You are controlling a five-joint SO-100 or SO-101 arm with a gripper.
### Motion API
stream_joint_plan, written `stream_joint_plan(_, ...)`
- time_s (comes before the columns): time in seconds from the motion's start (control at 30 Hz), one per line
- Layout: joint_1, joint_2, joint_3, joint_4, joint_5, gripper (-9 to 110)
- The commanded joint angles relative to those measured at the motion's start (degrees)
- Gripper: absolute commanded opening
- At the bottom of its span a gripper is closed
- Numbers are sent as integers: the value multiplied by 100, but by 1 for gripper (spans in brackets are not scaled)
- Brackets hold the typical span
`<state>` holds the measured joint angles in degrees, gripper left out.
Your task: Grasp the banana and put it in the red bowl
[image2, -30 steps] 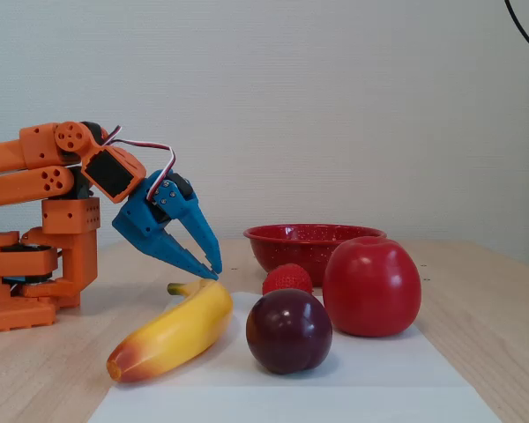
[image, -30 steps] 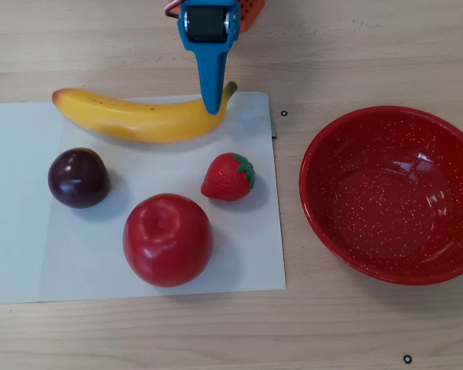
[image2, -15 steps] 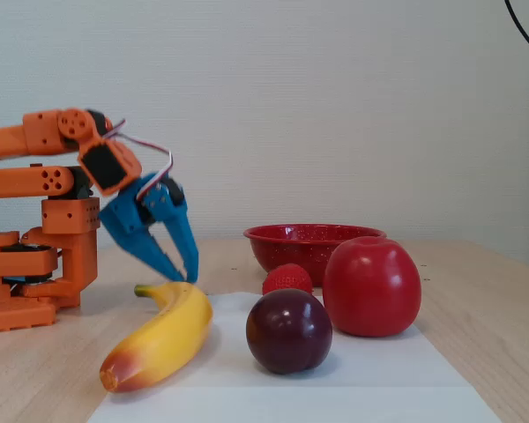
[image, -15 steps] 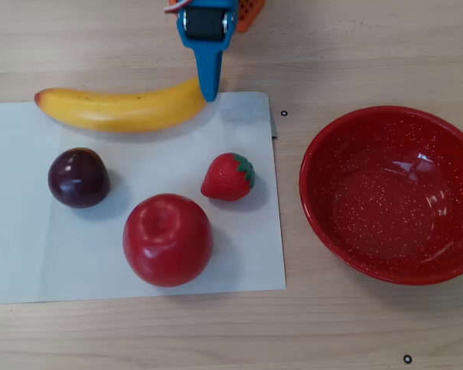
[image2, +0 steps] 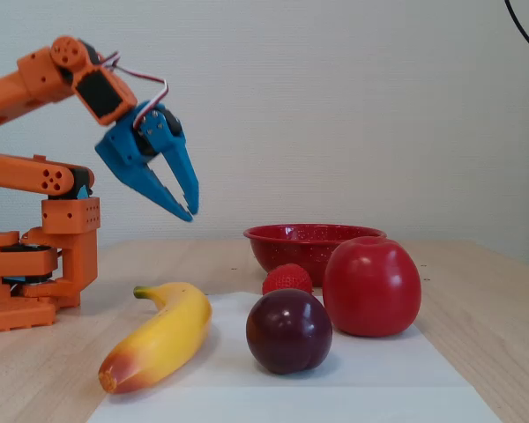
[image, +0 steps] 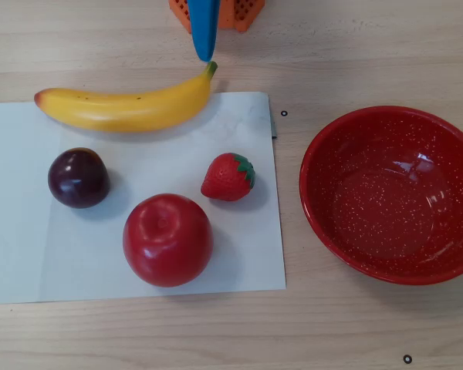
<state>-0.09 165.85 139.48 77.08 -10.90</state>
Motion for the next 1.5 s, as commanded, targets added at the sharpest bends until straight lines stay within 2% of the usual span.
stream_joint_plan(0.0,-132,-466,-1011,492,141,0)
stream_joint_plan(0.37,-721,-2180,-3463,2461,932,0)
stream_joint_plan(0.73,-1670,-3691,-5150,3023,1978,0)
stream_joint_plan(1.2,-3173,-5063,-5353,3393,3612,0)
stream_joint_plan(1.47,-3437,-5440,-5036,3357,4201,0)
